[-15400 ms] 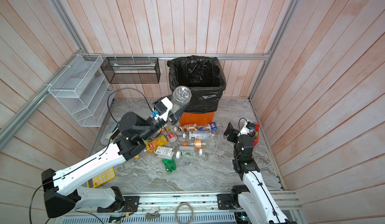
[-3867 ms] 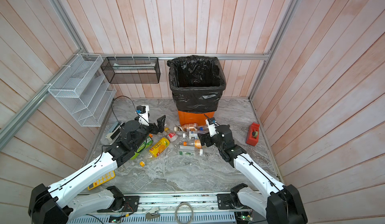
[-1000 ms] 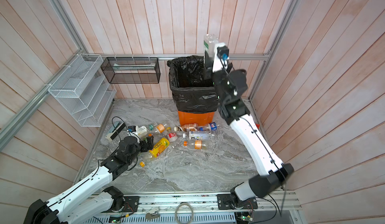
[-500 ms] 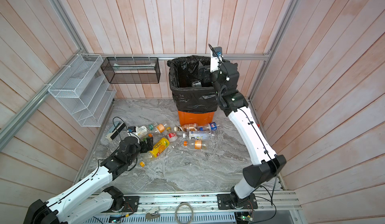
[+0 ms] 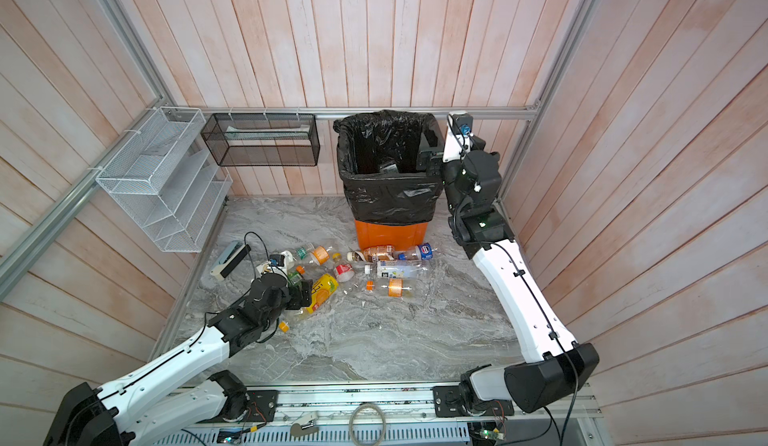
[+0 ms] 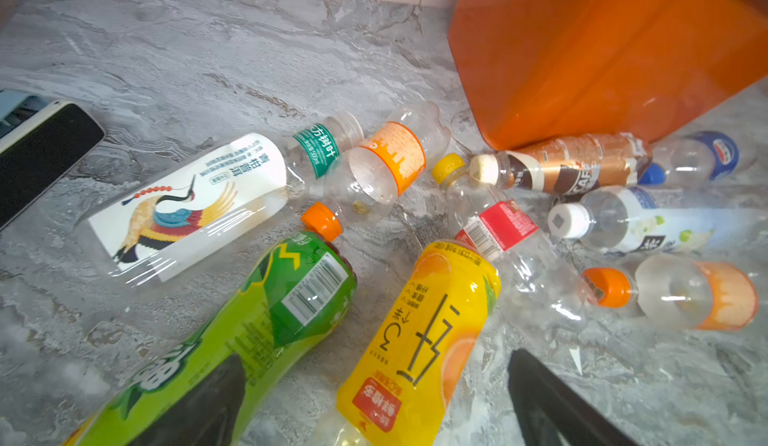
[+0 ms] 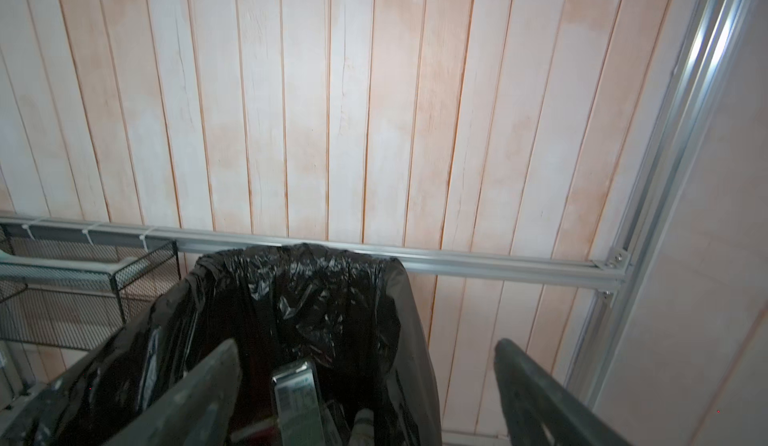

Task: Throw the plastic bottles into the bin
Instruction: 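Grasp the yellow juice bottle with the left gripper while the right withdraws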

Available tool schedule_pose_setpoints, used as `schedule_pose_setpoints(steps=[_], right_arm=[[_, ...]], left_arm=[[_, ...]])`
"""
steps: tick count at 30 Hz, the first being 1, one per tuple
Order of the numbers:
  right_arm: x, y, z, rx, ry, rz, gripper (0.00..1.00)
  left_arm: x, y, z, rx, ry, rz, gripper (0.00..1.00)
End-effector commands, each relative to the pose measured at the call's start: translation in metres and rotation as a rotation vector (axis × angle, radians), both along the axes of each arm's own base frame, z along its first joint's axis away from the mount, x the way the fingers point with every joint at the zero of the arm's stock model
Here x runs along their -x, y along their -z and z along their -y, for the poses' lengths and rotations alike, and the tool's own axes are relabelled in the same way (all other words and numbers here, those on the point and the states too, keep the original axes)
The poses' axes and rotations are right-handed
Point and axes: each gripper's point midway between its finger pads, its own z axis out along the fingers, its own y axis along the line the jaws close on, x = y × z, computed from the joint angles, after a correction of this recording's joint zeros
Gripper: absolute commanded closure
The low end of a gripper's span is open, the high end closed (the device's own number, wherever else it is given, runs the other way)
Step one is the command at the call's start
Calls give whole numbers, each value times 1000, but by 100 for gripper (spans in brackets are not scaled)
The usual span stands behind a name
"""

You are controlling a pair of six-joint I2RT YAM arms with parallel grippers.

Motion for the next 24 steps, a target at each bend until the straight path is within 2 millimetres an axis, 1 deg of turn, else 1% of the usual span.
schedule_pose_setpoints(steps=[1,5,8,9,10,16,20,24], right_arm=[[15,-7,18,-71,27,45,4],[19,19,31,-96,44,1,5],[21,40,36,-108,49,-36,5],[22,42,38,-113,50,-39,5],[21,58,39,-109,53,-71,5],[28,101,46,-132,66,-144,4],[33,127,54,-146,86,-189,5],[41,146,62,-163,106,-220,5]], left_arm=[[-1,7,6,-68,47,-54,0],[-2,22,18,-102,98,-137,0],[-3,28,23,-115,119,-173,0],[-3,29,25,-115,128,-181,0],[-3,31,27,-117,142,-189,0],[-2,46,37,-131,189,-258,1],[1,54,41,-133,213,-298,3],[5,59,44,-124,232,-322,5]])
